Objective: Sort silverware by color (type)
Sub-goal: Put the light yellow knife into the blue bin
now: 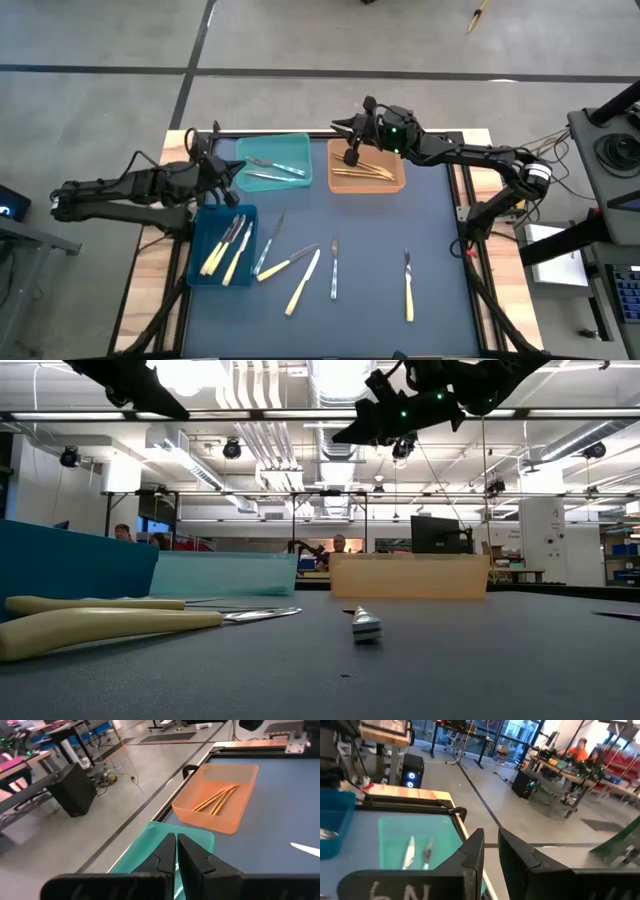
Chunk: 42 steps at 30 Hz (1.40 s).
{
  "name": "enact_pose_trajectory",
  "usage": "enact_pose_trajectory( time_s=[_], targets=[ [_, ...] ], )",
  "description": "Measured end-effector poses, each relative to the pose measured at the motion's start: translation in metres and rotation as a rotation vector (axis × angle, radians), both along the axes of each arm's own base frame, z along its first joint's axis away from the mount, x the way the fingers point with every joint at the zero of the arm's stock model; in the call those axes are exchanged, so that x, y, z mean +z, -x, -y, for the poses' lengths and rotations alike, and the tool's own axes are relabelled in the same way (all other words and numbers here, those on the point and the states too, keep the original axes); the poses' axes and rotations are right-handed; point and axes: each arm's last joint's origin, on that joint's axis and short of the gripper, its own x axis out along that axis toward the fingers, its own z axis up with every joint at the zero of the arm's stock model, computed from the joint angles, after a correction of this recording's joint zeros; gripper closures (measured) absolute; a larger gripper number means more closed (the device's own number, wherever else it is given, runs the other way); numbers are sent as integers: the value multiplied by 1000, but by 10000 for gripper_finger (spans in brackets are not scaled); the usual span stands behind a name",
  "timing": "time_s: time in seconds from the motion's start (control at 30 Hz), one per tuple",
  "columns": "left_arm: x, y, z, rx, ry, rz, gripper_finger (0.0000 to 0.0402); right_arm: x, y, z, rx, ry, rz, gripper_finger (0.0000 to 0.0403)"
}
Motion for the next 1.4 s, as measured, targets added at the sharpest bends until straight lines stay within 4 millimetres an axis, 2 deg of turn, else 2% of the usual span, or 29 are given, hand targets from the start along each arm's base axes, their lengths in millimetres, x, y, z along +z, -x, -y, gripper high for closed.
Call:
enact_pose_trajectory(
  time_s=[0.3, 0.5, 0.67, 0.93, 1.17, 1.4],
  targets=[
    [-9, -3, -2, -54, 20, -40, 402, 0, -9, -19, 53, -88, 32, 355],
    [-20, -2, -1, 2, 165, -45, 402, 2, -15, -38, 111, -74, 27, 355],
    [-26, -5, 1, -22, 292, -43, 402, 3, -15, -41, 119, -64, 20, 355],
    [-42, -28, 2, -32, 409, -126, 401, 0, -15, -46, 133, -86, -15, 355],
    [-58, -54, 5, -76, 457, -212, 401, 2, -8, -66, 177, -123, -112, 355],
    [-73, -72, 16, -74, 515, -240, 401, 9, 9, -87, 216, -191, -206, 355]
  ],
)
